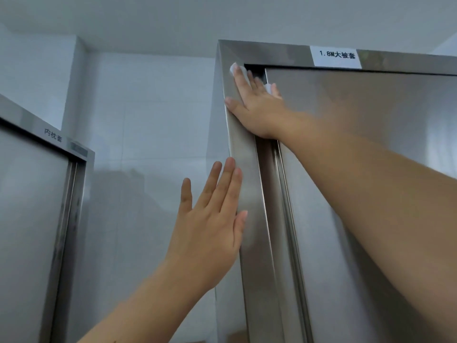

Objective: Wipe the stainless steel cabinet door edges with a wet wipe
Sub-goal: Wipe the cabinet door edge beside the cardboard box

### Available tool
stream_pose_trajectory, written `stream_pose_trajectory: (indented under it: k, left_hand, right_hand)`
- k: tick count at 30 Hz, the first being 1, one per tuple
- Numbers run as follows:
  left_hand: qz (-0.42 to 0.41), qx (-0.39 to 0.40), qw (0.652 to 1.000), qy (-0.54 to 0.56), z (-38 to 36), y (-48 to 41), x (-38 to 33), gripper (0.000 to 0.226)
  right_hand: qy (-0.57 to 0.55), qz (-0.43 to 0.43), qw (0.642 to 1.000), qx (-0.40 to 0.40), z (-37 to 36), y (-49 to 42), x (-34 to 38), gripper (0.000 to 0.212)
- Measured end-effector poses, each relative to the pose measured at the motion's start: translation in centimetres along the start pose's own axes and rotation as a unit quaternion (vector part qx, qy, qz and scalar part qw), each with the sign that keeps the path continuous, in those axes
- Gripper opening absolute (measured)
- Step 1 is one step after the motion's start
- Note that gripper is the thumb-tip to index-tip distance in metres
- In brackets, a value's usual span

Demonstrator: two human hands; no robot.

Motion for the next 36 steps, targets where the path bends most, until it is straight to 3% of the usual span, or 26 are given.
stream_pose_trajectory:
  k: [5, 14, 36]
  left_hand:
    - [0.002, 0.000, 1.000, -0.019, 0.3, 0.2, -0.1, 0.055]
    - [0.010, 0.006, 1.000, -0.020, 0.3, 1.8, -0.8, 0.055]
    - [0.023, 0.104, 0.994, 0.030, 0.6, 12.4, -5.7, 0.057]
  right_hand:
    - [-0.005, 0.007, 0.999, -0.039, -0.8, 1.1, 0.3, 0.062]
    - [-0.017, 0.030, 0.999, -0.037, -3.0, 8.6, 1.0, 0.060]
    - [-0.056, 0.037, 0.993, 0.102, -8.2, 27.2, 2.5, 0.064]
Point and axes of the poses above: each hand's wrist, its own y-axis away from the middle knuckle, its own z-axis out of the back of the hand, x = y × z, the point moved 4 cm from there along -y, towards the middle knuckle, and after that the axes turned 4 degrees about -y, right-handed, at the moved point
